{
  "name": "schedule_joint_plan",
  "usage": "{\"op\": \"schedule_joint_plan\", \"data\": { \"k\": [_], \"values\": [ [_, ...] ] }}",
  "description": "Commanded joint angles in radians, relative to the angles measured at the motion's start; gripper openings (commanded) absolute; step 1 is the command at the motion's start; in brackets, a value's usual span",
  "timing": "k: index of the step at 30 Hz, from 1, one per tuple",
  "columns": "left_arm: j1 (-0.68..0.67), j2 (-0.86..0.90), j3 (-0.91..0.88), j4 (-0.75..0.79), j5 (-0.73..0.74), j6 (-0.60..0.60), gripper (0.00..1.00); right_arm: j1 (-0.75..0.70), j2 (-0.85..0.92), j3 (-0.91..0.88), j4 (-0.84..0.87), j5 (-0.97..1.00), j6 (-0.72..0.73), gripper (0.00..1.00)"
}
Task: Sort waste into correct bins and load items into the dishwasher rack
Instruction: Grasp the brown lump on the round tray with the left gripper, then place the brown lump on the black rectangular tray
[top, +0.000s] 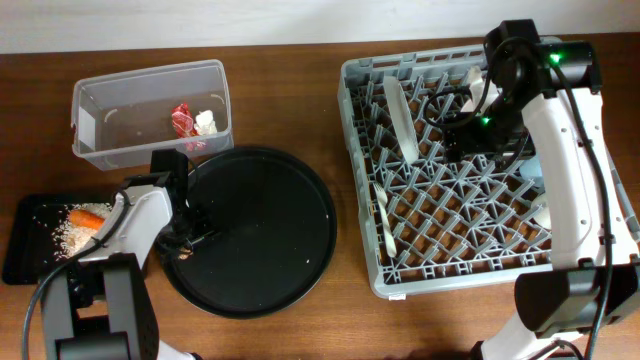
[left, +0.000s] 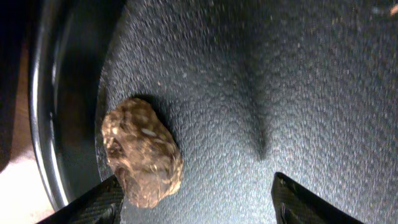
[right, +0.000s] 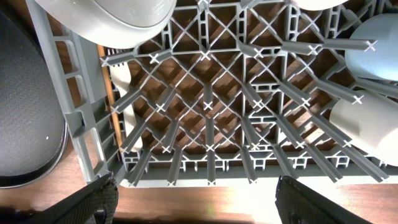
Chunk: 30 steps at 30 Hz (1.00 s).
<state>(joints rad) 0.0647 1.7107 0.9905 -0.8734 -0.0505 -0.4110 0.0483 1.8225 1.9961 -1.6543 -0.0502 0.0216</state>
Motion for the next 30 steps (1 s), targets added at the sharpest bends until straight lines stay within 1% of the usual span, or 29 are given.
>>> {"op": "schedule_joint_plan", "data": {
  "k": [1,2,3,10,11,12,13,15,19,20,23,25,26,30],
  "values": [
    [-0.002,-0.004,-0.013,0.021,-0.019,0.009,0.74,-0.004,0.002,0.001,-0.007,0.01,-0.006,0.84],
    [-0.002,-0.004,-0.015,0.026,-0.018,0.008,0.74,-0.004,0.002,0.001,-0.007,0.01,-0.006,0.84],
    [-0.002,-0.004,-0.016,0.034,-0.018,0.008,0.69,-0.004,0.002,0.001,-0.007,0.01,-0.006,0.84],
    [-0.002,-0.004,-0.021,0.058,-0.018,0.008,0.47,-0.004,0.002,0.001,-0.006,0.01,-0.006,0.84],
    [-0.002,-0.004,-0.021,0.06,-0.018,0.009,0.43,-0.004,0.002,0.001,-0.006,0.01,-0.006,0.84],
    [-0.002,-0.004,-0.021,0.063,-0.018,0.008,0.35,-0.004,0.002,0.001,-0.006,0.01,-0.006,0.84],
    [-0.002,-0.004,-0.021,0.065,-0.018,0.008,0.3,-0.004,0.002,0.001,-0.006,0.011,-0.006,0.84],
    [-0.002,-0.004,-0.021,0.066,-0.018,0.008,0.25,-0.004,0.002,0.001,-0.006,0.011,-0.006,0.84],
    [-0.002,-0.004,-0.021,0.066,-0.018,0.009,0.11,-0.005,0.002,0.001,-0.006,0.016,-0.006,0.84],
    [-0.002,-0.004,-0.021,0.066,-0.018,0.009,0.08,-0.005,0.002,0.001,-0.007,0.018,-0.006,0.84],
    [-0.002,-0.01,-0.011,0.058,-0.018,0.01,0.07,-0.005,0.002,0.001,-0.007,0.018,-0.006,0.84],
    [0.006,-0.024,0.017,0.038,-0.018,0.01,0.04,-0.005,0.002,0.001,-0.007,0.018,-0.006,0.84],
    [0.015,-0.037,0.036,0.026,-0.018,0.01,0.01,-0.005,0.002,0.001,-0.007,0.018,-0.006,0.84],
    [0.03,-0.094,0.07,-0.002,-0.019,0.018,0.0,-0.005,0.002,0.001,-0.007,0.018,-0.006,0.84]
  ]
}}
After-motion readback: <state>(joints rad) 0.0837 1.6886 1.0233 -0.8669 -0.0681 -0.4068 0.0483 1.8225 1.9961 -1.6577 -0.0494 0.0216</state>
